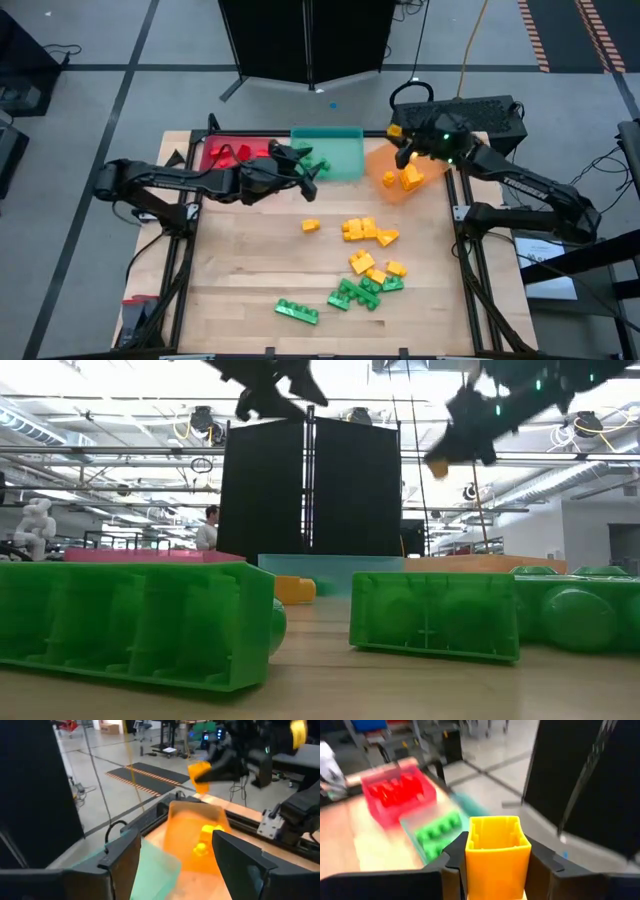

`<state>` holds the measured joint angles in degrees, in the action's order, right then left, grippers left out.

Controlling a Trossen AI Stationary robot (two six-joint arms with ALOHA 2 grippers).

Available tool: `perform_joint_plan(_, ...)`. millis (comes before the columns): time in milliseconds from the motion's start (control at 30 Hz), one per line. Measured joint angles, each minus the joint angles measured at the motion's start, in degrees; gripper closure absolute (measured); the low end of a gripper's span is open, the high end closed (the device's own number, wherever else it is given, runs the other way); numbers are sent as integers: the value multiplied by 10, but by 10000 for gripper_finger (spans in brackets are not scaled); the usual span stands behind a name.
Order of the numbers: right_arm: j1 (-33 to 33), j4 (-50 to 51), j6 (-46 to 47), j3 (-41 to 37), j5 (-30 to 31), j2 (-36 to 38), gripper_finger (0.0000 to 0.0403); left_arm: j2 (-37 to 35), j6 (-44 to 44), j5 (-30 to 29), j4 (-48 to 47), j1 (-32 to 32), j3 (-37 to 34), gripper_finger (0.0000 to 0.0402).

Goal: Sort blocks
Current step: Put the yellow game piece into the orange bin

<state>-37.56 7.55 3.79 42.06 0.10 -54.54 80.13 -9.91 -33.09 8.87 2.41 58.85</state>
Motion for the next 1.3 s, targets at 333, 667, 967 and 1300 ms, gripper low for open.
perform_joint_plan(333,-8,-71,153,-192,62,-1,292,-23,-80,78,11,5,-93,156)
perform_joint_plan(667,-9,-95,215,-228,56,-1,120,22,-92,140,-11,5,-98,156)
perform_joint_plan(967,-6,-100,222,-179,32,-1,47,60,-78,194,-34,-29,-98,156)
perform_joint_plan(1300,-6,-95,201,-122,-3,-1,60,119,-117,29,-33,-144,-98,156)
